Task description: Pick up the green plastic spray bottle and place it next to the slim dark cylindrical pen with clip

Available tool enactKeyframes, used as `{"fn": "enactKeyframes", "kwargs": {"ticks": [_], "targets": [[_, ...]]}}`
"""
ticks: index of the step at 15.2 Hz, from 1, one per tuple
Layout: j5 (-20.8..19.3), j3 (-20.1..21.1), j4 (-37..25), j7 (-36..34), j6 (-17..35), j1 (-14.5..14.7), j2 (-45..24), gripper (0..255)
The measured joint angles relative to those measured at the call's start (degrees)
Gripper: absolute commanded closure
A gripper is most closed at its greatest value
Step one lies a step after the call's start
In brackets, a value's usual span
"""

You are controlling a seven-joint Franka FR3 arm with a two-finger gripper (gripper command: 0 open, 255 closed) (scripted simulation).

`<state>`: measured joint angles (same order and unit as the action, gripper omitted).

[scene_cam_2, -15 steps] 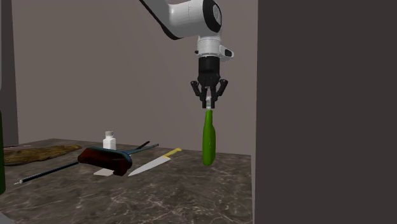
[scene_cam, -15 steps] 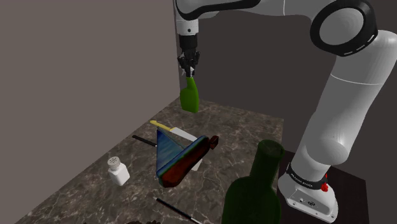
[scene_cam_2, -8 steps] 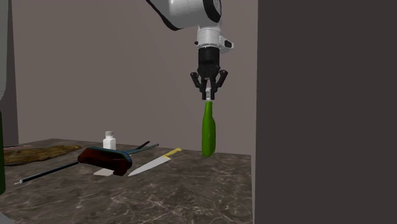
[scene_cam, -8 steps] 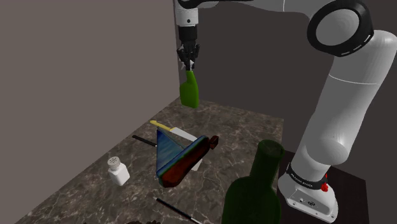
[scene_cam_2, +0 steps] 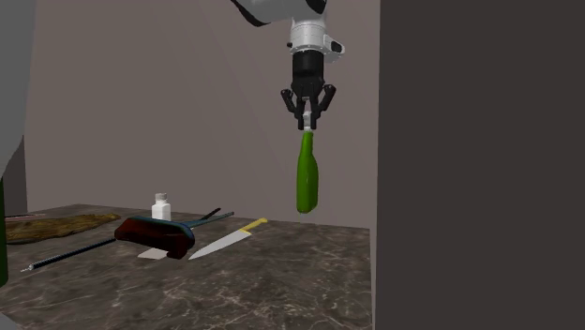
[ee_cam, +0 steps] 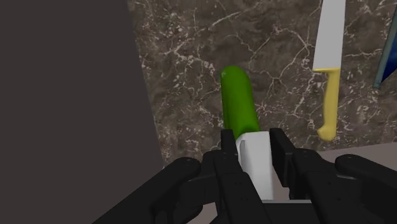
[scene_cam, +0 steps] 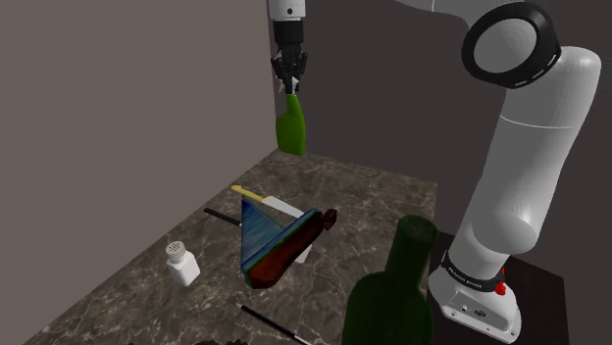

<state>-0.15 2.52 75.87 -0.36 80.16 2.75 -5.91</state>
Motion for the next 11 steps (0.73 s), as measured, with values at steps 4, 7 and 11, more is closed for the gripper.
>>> {"fn": "enactKeyframes", "kwargs": {"ticks": [4,7,11], "targets": [[0.23,0.71,4.32,-1.58,0.20,0.83,4.10,255],[0.73,1.83,11.38,-3.81,1.07,1.93,10.34,255],[1.75,3.47,20.32,-6.80,2.30,3.31,18.14,255]]}}
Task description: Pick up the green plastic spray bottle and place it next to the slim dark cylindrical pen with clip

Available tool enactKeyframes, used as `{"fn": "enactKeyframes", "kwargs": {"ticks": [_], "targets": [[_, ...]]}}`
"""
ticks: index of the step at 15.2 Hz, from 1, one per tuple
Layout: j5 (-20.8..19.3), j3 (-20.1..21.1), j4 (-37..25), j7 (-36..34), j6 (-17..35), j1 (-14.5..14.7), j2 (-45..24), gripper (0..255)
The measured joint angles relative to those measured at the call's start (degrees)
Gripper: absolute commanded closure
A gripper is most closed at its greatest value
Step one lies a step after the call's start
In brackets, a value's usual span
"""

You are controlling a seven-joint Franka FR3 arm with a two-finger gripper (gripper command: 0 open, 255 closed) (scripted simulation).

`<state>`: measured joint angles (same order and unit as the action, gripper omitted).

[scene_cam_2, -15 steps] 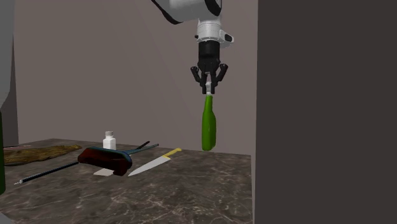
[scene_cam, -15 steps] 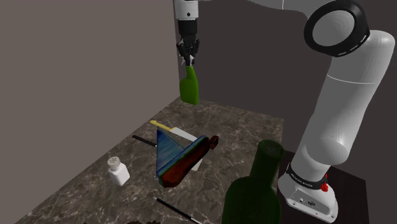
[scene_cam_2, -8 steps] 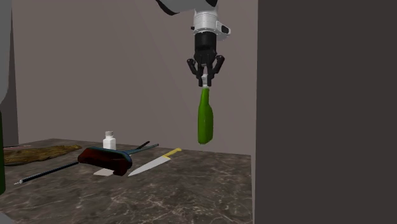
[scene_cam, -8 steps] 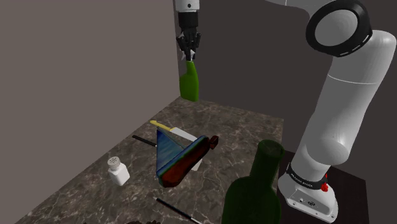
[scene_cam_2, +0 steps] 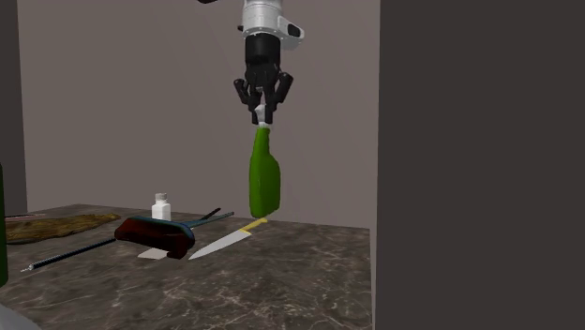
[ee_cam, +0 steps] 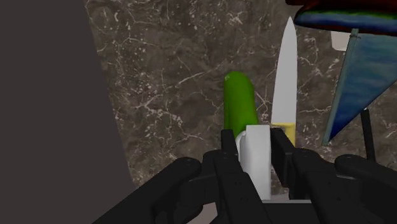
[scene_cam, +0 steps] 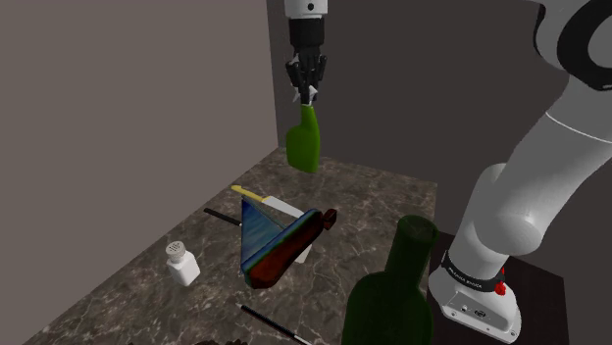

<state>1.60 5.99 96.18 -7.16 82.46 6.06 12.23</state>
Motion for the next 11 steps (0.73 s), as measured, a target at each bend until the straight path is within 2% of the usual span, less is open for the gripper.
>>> {"fn": "enactKeyframes", "kwargs": {"ticks": [11], "targets": [[4.89,6.24,14.43,-9.80,-1.58,4.22,16.59,255]]}}
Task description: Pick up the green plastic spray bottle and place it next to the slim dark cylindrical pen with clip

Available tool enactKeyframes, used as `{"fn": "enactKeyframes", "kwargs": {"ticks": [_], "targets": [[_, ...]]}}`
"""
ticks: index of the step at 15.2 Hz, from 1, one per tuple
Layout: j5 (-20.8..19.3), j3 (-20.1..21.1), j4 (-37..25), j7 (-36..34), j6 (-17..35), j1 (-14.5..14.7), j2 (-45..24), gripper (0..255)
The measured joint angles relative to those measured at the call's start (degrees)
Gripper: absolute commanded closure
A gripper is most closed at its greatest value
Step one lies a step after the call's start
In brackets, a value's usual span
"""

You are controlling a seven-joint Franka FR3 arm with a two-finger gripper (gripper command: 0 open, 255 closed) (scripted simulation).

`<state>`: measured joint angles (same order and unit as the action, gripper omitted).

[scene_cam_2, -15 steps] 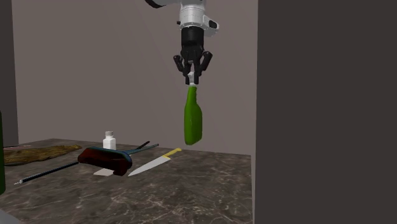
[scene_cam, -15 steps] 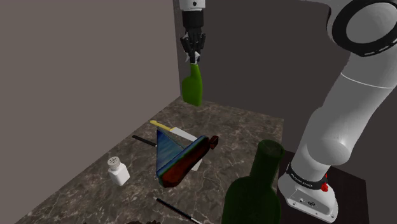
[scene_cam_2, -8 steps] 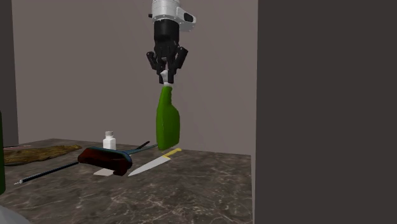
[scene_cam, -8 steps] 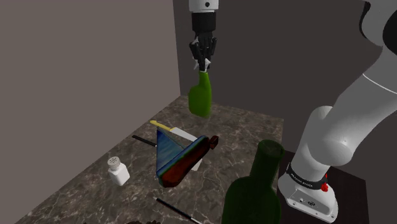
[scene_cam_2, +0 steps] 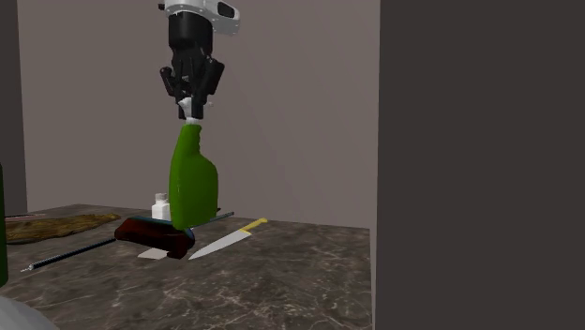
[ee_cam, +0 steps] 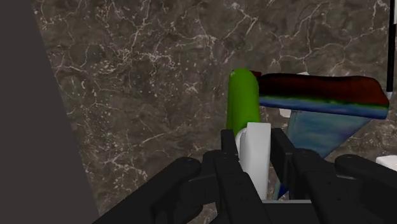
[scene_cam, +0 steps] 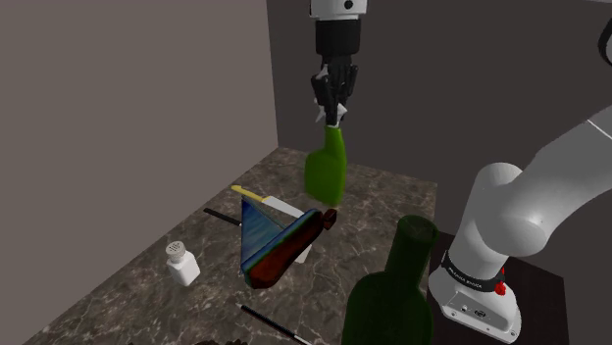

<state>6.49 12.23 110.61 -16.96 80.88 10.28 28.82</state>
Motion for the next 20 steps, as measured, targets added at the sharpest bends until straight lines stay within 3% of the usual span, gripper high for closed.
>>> {"fn": "enactKeyframes", "kwargs": {"ticks": [6,14,20], "targets": [[3.95,3.91,4.88,-5.91,-2.28,2.61,7.83,255],[10.23,10.43,6.75,-15.03,-5.42,5.82,14.58,255],[12.87,13.10,10.06,-17.74,-4.03,7.01,17.22,255]]}}
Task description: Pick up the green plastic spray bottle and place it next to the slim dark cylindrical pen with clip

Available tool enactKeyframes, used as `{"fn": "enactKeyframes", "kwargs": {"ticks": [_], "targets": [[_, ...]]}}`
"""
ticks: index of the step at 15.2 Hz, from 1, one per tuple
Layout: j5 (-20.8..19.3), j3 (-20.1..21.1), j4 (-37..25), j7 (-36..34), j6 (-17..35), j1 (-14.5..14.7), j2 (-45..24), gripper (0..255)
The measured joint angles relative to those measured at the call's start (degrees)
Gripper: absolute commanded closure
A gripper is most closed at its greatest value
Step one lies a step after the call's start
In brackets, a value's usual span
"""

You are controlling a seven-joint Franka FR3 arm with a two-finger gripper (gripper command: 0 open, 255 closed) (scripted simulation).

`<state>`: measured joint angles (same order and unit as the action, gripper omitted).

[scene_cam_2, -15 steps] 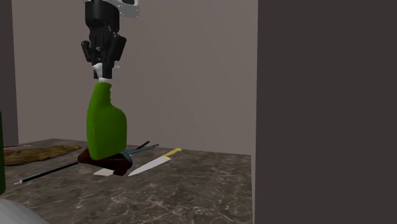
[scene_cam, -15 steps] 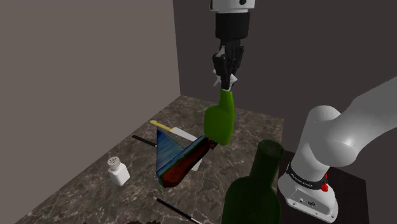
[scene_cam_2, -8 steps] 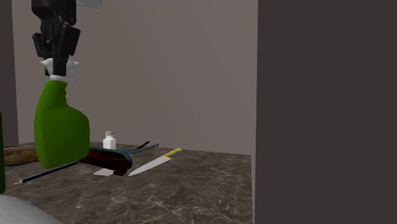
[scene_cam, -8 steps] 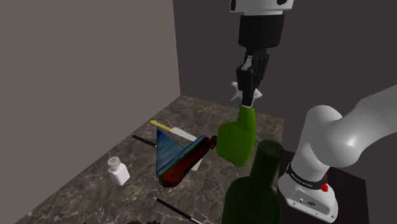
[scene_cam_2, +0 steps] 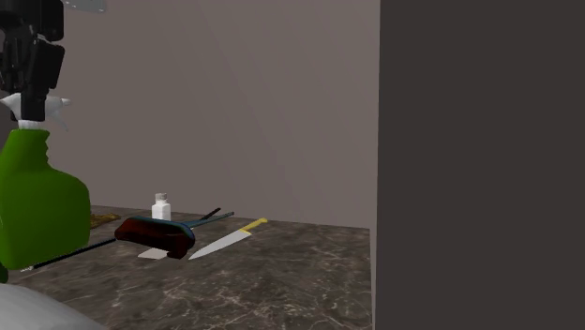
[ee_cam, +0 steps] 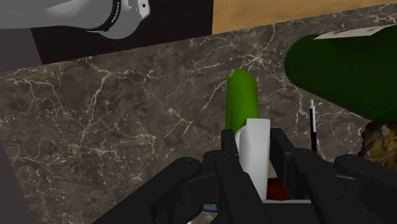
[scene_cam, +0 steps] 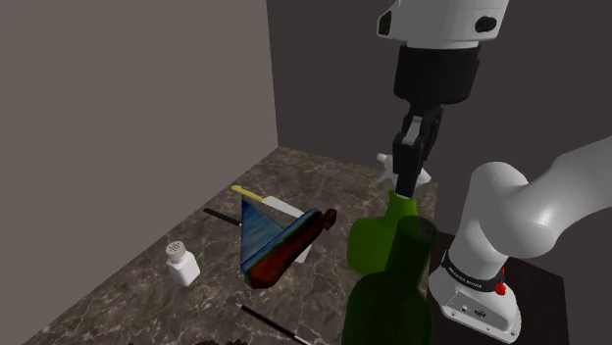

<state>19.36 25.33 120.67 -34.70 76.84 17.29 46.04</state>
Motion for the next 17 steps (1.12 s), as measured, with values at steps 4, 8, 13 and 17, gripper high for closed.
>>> {"fn": "enactKeyframes", "kwargs": {"ticks": [4,8,13,17], "targets": [[0.66,0.57,3.88,0.36,2.55,0.39,1.36,255],[1.32,1.10,7.59,0.76,4.96,0.81,2.67,255],[1.59,1.36,8.73,0.80,5.76,0.94,3.04,255],[1.59,1.37,8.77,0.81,5.80,0.94,3.05,0]]}}
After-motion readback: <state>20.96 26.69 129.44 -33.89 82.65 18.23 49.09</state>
